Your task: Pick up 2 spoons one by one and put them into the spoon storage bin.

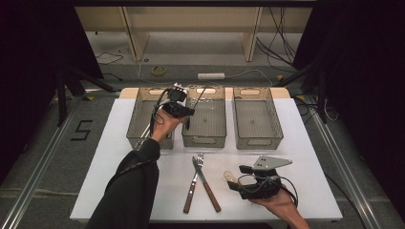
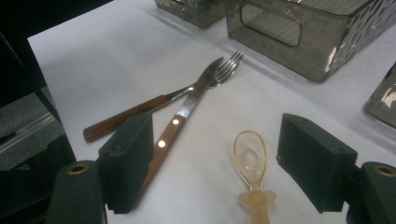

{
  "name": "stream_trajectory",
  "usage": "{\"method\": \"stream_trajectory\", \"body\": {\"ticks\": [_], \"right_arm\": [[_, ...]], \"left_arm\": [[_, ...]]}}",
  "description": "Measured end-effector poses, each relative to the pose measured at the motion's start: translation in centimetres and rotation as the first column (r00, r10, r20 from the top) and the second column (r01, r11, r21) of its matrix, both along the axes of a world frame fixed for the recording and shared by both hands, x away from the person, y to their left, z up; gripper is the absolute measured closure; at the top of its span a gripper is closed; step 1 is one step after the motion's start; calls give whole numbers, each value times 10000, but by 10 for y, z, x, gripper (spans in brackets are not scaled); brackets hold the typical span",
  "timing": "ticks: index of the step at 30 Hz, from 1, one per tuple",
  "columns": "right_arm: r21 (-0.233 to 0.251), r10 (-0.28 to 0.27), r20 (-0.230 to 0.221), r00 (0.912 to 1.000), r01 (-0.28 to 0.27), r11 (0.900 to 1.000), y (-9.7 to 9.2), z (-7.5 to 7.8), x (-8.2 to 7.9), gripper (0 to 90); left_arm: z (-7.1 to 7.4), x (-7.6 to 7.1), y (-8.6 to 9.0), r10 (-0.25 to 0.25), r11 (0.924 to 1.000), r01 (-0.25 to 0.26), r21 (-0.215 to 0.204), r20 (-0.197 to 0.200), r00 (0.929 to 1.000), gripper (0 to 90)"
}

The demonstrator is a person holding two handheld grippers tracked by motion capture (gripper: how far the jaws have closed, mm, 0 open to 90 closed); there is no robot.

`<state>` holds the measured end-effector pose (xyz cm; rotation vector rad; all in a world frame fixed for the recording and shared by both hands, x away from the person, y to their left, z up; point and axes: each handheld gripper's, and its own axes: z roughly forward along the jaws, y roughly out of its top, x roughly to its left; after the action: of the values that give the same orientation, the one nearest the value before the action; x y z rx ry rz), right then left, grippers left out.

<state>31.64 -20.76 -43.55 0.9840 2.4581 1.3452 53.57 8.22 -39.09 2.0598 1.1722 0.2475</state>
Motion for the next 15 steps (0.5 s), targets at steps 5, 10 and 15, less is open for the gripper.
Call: {"method": "stream_trajectory", "body": {"ticks": [5,10,15], "right_arm": [[15,9,5,10000,-9,10000,0,0,0,282],[-5,20,-11,10000,-20,10000,0,0,0,282],[-8,24,-23,10000,-24,10000,0,0,0,282]], "left_arm": [[-5,2,0,150,9999,-150,-33,41,9999,876],[-8,3,1,173,9998,-173,-118,-30,9998,872],[-12,4,0,242,9996,-242,-176,-16,9997,857]]}}
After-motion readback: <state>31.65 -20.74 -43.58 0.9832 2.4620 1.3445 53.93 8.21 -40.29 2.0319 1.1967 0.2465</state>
